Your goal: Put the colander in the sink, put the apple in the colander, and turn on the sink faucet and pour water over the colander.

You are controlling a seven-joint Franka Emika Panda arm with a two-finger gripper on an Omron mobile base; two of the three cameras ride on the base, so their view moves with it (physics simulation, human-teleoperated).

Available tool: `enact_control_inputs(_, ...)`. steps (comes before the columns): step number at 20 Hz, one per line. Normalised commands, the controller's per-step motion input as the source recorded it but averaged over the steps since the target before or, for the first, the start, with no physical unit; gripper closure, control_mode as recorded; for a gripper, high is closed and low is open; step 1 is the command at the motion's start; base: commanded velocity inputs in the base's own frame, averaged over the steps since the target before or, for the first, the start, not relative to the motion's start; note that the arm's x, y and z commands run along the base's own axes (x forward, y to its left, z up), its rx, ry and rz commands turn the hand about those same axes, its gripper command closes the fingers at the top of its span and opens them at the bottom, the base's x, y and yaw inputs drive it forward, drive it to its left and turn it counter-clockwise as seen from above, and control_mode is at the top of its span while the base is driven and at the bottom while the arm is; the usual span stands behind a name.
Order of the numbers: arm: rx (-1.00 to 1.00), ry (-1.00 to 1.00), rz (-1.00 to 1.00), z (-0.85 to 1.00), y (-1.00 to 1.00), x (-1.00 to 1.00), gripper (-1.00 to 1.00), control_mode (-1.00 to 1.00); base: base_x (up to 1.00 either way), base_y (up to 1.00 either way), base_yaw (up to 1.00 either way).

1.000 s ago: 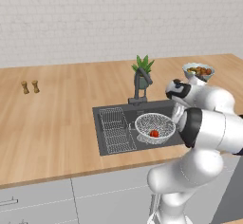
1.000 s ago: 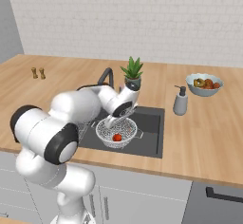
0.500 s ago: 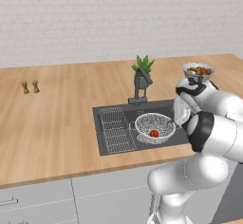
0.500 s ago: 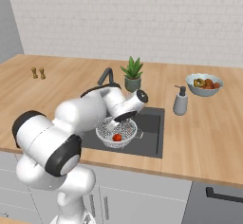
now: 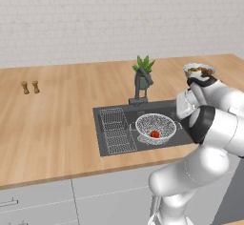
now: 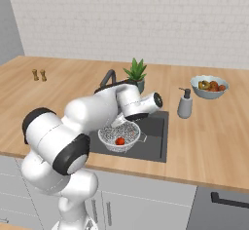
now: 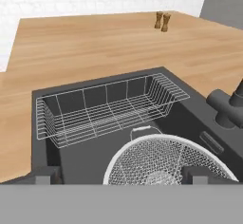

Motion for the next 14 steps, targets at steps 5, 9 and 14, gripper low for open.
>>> enact_control_inputs(5,0.13,0.01,0.0,0.11,0.04,0.1,-1.0,-1.0,0.0,0.0,0.0)
enact_control_inputs(9,0.16,0.0,0.0,0.0,0.11,0.11,-1.0,-1.0,0.0,0.0,0.0)
enact_control_inputs(14,0.11,0.0,0.0,0.0,0.11,0.27,-1.0,-1.0,0.0,0.0,0.0)
